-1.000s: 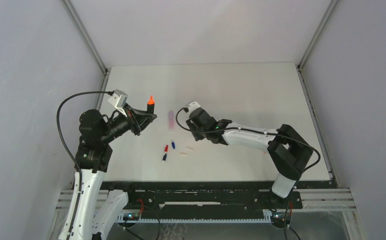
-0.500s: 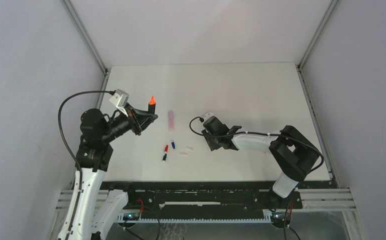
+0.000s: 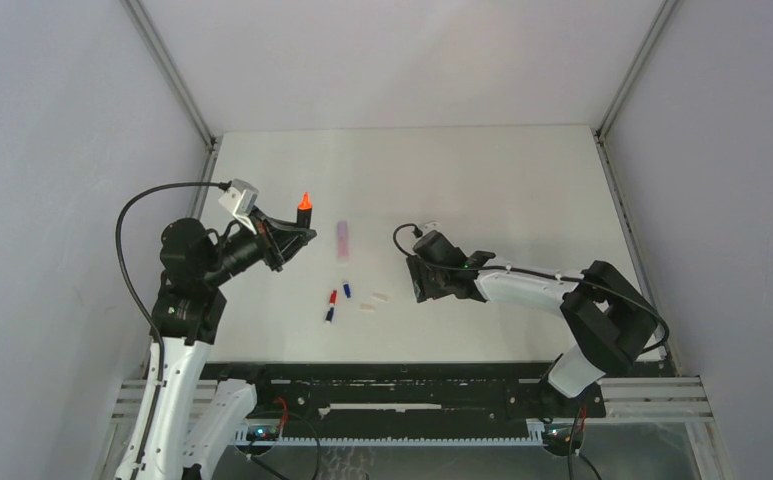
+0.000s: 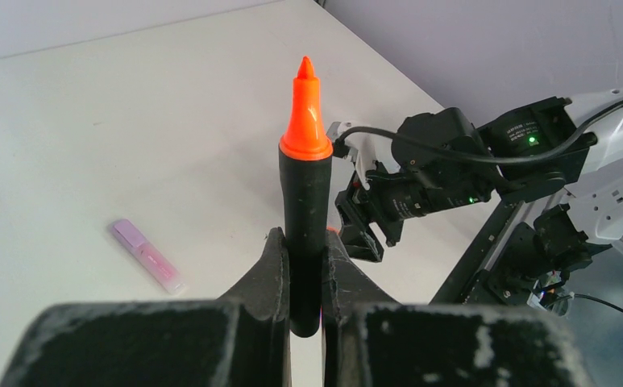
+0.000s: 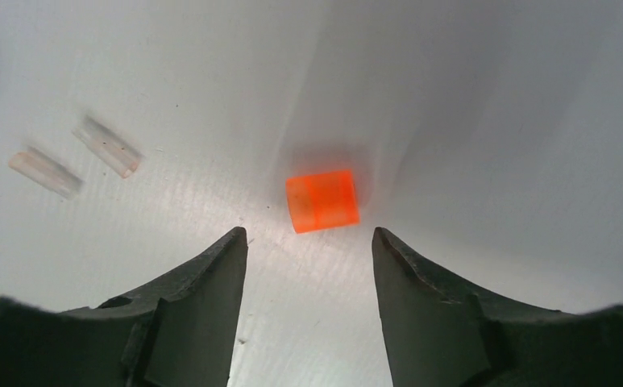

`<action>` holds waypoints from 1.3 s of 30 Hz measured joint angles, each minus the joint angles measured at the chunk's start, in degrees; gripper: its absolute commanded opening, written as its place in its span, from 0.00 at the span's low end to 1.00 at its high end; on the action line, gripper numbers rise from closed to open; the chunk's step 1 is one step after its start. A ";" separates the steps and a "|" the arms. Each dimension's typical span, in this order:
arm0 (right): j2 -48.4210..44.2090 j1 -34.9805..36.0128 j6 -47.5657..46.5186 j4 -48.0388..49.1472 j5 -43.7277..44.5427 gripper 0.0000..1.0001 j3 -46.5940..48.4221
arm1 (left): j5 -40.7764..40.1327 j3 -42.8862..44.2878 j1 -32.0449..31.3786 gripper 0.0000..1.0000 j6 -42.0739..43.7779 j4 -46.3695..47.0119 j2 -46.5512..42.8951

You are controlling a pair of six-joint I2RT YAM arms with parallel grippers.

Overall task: Insert the pens into the pen caps
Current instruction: Insert the pen cap onto the pen.

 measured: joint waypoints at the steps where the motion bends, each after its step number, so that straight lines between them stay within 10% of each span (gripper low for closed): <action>1: -0.37 0.00 1.49 -0.46 -0.02 0.55 0.00 | 0.00 0.00 0.00 0.00 0.00 0.00 -0.02; 39: 7.34 -0.07 9.49 0.28 1.16 0.54 4.61 | -0.07 0.00 -0.37 0.00 0.07 0.00 -0.35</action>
